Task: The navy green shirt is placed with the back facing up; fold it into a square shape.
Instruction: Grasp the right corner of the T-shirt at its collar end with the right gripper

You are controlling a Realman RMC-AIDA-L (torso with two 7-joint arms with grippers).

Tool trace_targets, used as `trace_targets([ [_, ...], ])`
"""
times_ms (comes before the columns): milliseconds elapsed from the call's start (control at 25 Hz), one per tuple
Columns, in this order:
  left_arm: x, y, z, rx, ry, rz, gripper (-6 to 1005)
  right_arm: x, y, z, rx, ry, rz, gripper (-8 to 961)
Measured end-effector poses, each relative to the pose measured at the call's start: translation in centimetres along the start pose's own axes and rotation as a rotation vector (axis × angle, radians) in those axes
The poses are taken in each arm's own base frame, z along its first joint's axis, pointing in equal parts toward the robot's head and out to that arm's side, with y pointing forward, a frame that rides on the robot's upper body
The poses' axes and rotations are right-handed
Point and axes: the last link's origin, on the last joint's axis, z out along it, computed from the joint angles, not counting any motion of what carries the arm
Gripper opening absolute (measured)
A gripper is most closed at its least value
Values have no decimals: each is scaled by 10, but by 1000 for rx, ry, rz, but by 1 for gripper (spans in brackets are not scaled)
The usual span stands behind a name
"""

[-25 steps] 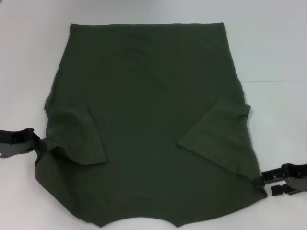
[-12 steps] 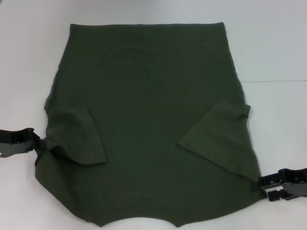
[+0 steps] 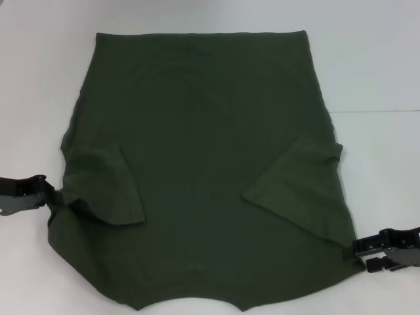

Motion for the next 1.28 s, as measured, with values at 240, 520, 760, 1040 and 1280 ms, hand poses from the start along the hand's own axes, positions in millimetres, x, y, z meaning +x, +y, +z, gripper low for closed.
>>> trace_targets([
  [240,1,1,0,-1,0,2,4,0,3,4,-4,3,-4,779],
  [520,2,2,0,-8,5,0,4,0,7,10,-7,5,-12,779],
  [760,2,2,0,-9,8,-1,5,-2,17,20,-25,6,-28,779],
  [1040,3,2,0,-11,10,-1,4,-6,37,35,-76,1,-59,778],
  [1280,3,3,0,-18,15,-2,4,-10,56,43,-138,-11,-83,778],
])
